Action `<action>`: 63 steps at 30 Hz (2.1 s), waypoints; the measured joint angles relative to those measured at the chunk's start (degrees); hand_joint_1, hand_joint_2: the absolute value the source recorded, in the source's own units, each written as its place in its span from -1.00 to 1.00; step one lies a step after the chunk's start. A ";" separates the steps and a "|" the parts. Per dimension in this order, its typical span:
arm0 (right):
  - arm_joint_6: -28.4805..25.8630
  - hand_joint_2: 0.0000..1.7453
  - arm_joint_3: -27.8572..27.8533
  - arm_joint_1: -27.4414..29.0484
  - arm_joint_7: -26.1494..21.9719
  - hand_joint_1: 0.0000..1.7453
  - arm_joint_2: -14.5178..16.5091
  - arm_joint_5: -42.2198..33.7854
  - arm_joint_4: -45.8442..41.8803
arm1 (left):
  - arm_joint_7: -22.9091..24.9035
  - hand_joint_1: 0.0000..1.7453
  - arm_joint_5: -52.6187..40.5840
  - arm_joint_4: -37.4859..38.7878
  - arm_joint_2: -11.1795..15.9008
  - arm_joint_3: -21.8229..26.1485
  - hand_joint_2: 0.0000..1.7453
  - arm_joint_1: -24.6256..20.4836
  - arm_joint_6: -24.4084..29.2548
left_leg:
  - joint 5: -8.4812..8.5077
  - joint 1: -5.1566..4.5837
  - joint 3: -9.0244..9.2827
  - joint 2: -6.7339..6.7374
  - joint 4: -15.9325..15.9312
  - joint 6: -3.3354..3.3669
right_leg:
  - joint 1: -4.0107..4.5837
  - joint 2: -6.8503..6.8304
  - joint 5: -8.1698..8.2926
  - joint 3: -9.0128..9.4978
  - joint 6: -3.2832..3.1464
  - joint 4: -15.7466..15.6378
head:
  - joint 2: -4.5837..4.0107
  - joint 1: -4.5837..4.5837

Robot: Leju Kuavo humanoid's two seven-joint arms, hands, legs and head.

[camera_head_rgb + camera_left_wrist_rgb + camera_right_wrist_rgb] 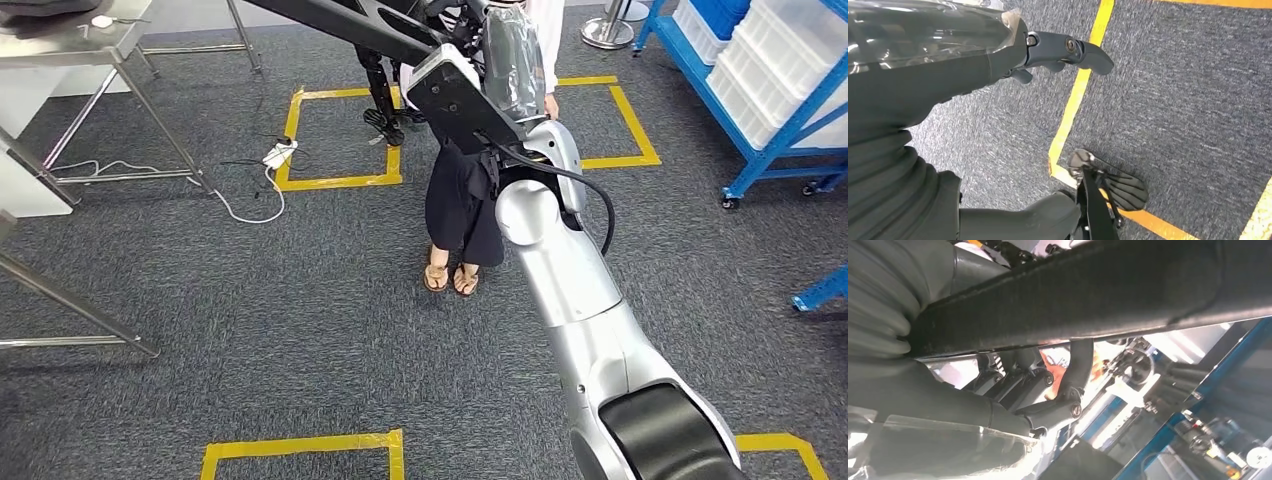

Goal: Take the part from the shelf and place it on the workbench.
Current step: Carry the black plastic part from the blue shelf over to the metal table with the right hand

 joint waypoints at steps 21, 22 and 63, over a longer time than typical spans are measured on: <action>-1.42 1.00 2.31 -2.44 0.58 1.00 -0.49 3.45 8.68 | -0.88 -1.00 -1.72 0.00 0.32 -0.08 1.00 -0.33 -1.37 | 6.62 -1.00 6.93 -4.60 -13.03 2.91 | 0.31 2.24 -0.50 -2.85 2.15 3.77 | 0.00 0.47; -1.69 1.00 2.25 -2.65 0.41 1.00 -0.55 3.49 9.30 | -0.90 -1.00 -1.76 0.00 0.34 -0.08 1.00 -0.34 -1.32 | 6.50 -1.01 6.75 -5.19 -12.80 2.65 | 0.15 2.89 0.62 -1.70 2.10 1.11 | 0.00 0.44; -1.34 1.00 2.10 -7.09 0.39 1.00 6.43 4.96 18.42 | -0.55 -1.00 -1.32 0.11 0.79 2.96 1.00 -0.20 1.51 | 0.26 0.10 -2.33 0.29 2.93 -0.85 | 0.26 -1.17 1.18 -0.08 -1.36 -1.20 | 0.00 -0.24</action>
